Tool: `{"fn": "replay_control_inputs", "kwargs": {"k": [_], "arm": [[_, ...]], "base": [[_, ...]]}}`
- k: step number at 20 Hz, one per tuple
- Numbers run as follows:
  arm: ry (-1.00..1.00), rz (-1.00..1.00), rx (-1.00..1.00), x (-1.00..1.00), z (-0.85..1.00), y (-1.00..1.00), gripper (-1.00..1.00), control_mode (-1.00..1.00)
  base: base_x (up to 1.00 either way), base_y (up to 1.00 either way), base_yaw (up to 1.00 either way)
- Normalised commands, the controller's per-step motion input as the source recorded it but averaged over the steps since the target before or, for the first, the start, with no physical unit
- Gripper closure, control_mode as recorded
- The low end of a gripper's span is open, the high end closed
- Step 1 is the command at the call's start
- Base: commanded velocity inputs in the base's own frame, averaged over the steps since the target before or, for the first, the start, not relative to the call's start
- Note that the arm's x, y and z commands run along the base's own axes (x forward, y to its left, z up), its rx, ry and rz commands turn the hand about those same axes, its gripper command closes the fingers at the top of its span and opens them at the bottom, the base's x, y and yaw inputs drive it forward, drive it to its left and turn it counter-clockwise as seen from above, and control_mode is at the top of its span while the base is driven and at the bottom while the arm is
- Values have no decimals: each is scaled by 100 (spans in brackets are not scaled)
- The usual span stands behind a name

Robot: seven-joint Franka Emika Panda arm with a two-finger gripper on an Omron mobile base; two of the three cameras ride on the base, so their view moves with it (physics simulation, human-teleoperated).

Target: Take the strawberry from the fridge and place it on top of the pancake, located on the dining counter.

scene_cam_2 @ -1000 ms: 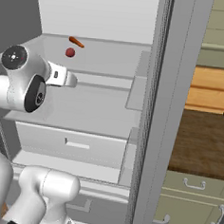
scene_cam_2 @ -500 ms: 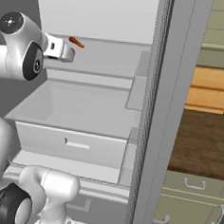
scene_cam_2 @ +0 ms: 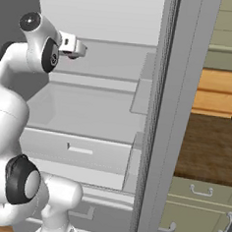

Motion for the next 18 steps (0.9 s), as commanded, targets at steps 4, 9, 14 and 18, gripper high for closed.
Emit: {"fn": "replay_control_inputs", "kwargs": {"k": [4,9,14,18], "arm": [[0,0,0,92,-13,0,-100,-100],[0,0,0,48,-4,0,-100,-100],[3,-4,0,3,-14,-4,-100,-100],[1,-5,0,-3,-37,-7,-100,-100]], "base": [[0,0,0],[0,0,0],[0,0,0],[0,0,0]]}}
